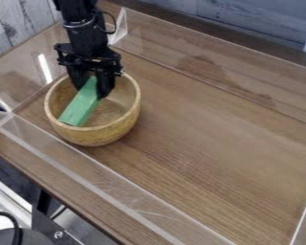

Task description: Put the green block in the brown bowl

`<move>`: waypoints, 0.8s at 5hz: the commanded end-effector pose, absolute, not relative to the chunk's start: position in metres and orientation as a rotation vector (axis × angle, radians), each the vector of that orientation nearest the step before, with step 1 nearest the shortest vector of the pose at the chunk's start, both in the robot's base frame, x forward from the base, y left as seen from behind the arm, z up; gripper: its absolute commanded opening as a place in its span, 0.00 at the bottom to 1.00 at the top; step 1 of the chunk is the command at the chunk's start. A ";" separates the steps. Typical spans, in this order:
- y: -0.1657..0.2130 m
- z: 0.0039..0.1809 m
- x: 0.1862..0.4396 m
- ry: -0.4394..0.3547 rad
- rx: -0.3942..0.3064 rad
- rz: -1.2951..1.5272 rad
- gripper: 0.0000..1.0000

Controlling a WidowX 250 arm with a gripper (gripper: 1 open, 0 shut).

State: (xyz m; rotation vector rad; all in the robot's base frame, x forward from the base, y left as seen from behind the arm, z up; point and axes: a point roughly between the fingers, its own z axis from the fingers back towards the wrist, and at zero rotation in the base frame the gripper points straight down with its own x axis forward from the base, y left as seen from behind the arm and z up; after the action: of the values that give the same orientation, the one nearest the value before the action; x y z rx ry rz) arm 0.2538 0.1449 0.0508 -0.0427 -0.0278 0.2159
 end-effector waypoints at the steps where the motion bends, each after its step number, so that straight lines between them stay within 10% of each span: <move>1: 0.148 0.058 0.259 -0.054 -0.020 0.215 0.00; 3: 0.146 0.053 0.259 -0.039 -0.014 0.215 0.00; 4: 0.145 0.055 0.259 -0.033 -0.010 0.216 1.00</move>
State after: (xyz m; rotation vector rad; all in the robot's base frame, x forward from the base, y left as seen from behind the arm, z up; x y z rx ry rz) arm 0.2529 0.1425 0.0441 -0.0310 0.0046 0.2242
